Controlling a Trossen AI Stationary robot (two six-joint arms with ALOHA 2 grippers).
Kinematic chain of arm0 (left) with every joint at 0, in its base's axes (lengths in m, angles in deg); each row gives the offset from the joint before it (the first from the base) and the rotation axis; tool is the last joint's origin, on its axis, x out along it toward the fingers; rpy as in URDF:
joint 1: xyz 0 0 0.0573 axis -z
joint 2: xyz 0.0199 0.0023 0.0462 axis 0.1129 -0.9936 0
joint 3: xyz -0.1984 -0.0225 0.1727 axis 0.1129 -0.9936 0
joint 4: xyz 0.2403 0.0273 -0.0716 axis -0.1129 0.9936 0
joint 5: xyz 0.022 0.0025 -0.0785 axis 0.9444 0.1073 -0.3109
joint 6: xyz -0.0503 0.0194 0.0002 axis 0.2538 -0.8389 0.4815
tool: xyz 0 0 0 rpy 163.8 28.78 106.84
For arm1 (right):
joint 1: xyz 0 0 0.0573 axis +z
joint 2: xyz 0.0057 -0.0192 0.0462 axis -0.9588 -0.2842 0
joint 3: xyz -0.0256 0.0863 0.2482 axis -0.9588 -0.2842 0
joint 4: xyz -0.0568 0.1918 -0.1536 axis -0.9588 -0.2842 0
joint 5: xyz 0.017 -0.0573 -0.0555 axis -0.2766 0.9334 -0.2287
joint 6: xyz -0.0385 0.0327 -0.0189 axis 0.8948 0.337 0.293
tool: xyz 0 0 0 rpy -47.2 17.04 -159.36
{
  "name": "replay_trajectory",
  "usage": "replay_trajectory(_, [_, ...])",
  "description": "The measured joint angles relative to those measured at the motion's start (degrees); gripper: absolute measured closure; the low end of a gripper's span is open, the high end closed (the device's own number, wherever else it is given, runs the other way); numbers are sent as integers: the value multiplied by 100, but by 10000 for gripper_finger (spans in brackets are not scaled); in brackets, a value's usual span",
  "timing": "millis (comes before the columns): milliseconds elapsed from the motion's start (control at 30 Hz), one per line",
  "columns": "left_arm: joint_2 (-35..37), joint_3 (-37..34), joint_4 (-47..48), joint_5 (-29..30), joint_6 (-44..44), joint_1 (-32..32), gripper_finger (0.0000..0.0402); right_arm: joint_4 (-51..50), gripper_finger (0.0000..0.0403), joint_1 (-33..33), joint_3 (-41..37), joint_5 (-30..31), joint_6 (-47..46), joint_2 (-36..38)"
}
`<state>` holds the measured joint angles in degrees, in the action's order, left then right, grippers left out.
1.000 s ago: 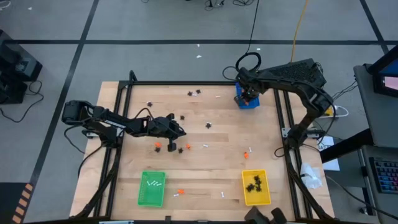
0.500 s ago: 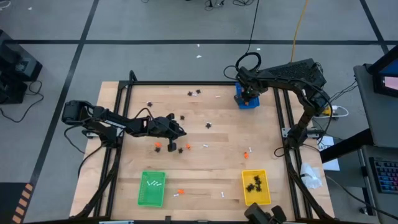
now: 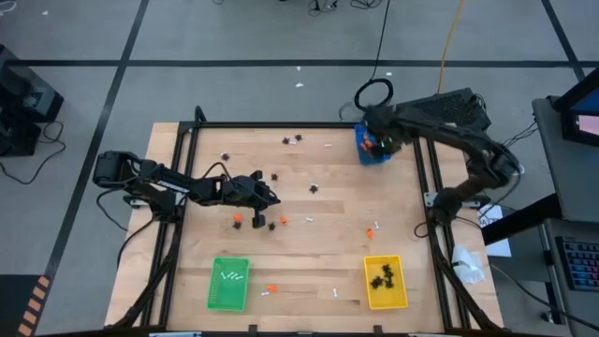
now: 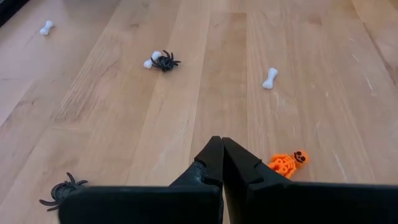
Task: Sort Halloween decoration
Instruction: Put the white bone toy into the green bin
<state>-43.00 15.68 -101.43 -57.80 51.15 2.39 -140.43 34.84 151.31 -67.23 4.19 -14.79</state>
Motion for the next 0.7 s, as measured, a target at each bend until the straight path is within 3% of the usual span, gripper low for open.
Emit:
replay_trajectory(167, [0, 0, 14, -1, 0, -1, 402, 165, 293, 1162, -1259, -414, -1390, 1130])
replay_trajectory(333, [0, 0, 14, 0, 4, 0, 402, 828, 289, 2539, -2200, -688, -2885, 1882])
replay_trajectory(533, [0, -1, 12, 0, 7, 0, 402, 1312, 276, 3712, -2430, -680, -4016, 1785])
replay_trajectory(700, [0, -2, 12, 0, 9, -1, 402, 1489, 276, 4226, -2428, -674, -4581, 1454])
